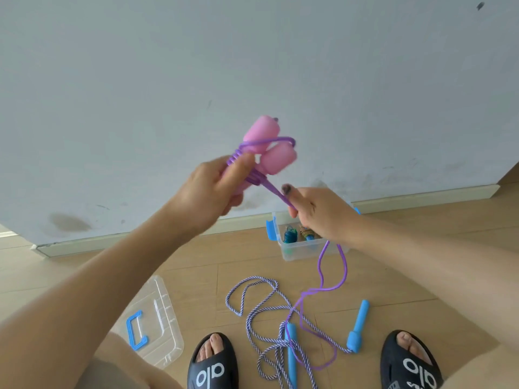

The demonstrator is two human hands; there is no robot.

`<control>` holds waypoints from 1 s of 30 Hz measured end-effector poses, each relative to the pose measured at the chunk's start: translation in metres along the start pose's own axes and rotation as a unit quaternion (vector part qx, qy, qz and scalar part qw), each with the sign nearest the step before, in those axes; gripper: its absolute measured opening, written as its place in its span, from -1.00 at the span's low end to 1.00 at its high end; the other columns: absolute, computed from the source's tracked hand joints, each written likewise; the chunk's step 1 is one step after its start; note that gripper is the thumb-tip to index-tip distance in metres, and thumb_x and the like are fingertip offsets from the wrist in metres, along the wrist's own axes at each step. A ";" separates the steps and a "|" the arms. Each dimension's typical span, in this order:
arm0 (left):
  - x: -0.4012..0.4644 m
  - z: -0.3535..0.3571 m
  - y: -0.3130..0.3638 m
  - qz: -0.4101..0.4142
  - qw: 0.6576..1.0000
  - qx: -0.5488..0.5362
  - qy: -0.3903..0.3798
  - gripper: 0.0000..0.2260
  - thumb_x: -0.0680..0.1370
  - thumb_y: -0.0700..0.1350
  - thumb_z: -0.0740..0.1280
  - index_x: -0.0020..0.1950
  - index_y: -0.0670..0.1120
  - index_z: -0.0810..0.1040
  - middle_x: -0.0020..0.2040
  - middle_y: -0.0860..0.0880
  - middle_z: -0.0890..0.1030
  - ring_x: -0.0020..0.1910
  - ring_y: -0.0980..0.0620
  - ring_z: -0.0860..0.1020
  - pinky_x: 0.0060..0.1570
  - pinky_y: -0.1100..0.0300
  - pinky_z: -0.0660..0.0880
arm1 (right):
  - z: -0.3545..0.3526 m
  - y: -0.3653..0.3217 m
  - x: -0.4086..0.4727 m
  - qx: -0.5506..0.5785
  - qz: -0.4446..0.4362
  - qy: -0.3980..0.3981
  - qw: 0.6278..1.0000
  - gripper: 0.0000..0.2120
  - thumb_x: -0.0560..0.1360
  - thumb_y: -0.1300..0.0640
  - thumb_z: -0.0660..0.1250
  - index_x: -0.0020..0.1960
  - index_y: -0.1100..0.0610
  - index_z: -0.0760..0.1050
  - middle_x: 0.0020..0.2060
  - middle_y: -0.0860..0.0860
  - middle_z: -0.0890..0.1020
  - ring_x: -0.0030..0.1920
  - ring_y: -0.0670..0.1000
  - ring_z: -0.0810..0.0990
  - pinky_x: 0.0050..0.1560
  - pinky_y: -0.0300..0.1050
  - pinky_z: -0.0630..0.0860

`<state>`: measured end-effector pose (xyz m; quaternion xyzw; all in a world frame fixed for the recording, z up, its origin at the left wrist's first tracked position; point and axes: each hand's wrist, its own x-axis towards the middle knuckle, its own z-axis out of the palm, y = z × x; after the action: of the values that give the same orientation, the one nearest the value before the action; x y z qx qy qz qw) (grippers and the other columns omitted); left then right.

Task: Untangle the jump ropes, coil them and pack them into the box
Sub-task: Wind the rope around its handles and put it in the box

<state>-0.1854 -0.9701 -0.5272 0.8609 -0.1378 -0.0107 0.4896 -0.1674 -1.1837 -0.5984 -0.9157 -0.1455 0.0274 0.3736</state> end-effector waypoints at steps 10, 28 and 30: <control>0.009 -0.019 -0.006 -0.100 0.985 -0.128 0.063 -0.58 0.59 0.20 0.27 -0.45 0.15 0.55 -0.46 0.03 0.31 -0.51 0.06 0.16 -0.49 0.25 0.09 | 0.024 0.030 -0.037 -0.106 0.110 -0.244 0.958 -0.84 0.61 0.10 0.10 -0.03 0.09 0.43 -0.39 -0.04 0.61 -0.47 -0.06 0.49 -0.24 -0.13 0.50; 0.011 0.012 -0.014 -0.084 0.995 -0.016 -0.053 -0.70 0.51 0.21 0.38 -0.12 -0.02 0.57 -0.43 0.07 0.45 -0.51 0.07 0.31 -0.49 0.23 0.27 | 0.001 -0.045 -0.014 0.354 0.049 -0.153 0.921 -0.41 0.25 0.33 0.27 0.28 0.10 0.50 0.14 0.15 0.62 0.24 0.03 0.57 0.24 -0.03 0.48; 0.011 0.014 -0.013 -0.084 0.994 -0.031 -0.061 -0.67 0.50 0.24 0.39 -0.14 -0.03 0.54 -0.44 0.07 0.45 -0.50 0.06 0.30 -0.50 0.23 0.25 | 0.007 -0.047 -0.013 0.375 0.050 -0.145 0.914 -0.56 0.30 0.32 0.29 0.19 0.26 0.50 -0.08 0.26 0.55 -0.06 0.09 0.63 0.15 0.03 0.52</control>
<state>-0.1744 -0.9783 -0.5444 0.8518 -0.0937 -0.1085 0.5039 -0.1927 -1.1510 -0.5712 -0.7004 -0.1316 0.2312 0.6623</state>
